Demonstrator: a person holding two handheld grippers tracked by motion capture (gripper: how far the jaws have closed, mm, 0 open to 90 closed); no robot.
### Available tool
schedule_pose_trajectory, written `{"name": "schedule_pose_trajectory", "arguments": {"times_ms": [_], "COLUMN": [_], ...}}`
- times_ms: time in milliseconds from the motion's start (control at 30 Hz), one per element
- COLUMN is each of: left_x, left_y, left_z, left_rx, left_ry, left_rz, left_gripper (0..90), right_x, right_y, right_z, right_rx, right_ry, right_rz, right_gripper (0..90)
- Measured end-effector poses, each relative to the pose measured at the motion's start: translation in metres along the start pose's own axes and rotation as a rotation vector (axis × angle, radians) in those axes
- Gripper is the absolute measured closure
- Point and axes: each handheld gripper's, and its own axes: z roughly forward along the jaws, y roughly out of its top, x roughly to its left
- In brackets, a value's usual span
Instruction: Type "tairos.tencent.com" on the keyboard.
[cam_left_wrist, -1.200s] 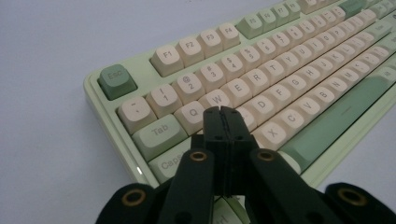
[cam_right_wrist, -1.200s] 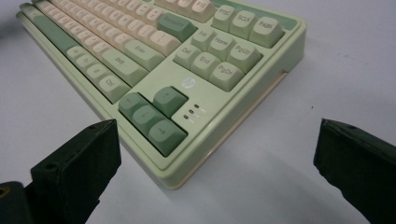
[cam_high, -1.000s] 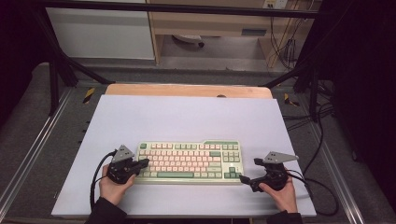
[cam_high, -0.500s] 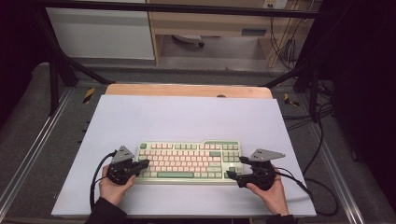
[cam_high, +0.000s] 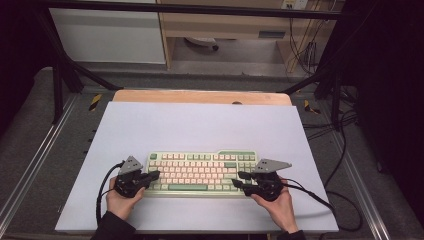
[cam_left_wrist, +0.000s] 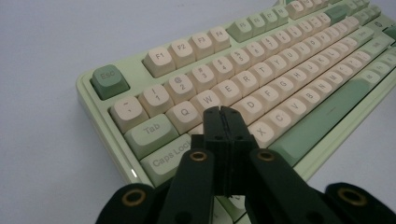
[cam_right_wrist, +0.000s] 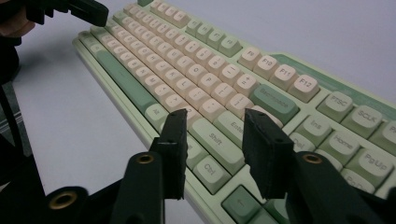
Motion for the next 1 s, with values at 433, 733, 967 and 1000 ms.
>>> {"name": "schedule_pose_trajectory", "arguments": {"times_ms": [433,733,967,1000], "left_x": [0.001,0.0,0.0,0.0], "left_y": [0.0,0.0,0.0,0.0], "left_z": [-0.001,0.0,0.0,0.0], "left_rx": [-0.006,-0.005,-0.005,-0.006], "left_ry": [-0.001,0.0,-0.003,-0.002], "left_rz": [-0.004,-0.001,-0.002,-0.003], "left_gripper": [90.0,90.0,90.0,89.9], "right_x": [0.017,0.024,0.03,0.031], "right_y": [0.021,0.029,0.036,0.037], "right_z": [0.024,0.041,0.067,0.07], "right_rx": [0.002,0.016,0.033,0.039], "right_ry": [0.046,0.044,0.028,0.016], "right_rz": [0.014,0.016,0.021,0.012], "right_gripper": [88.0,90.0,90.0,90.0]}}
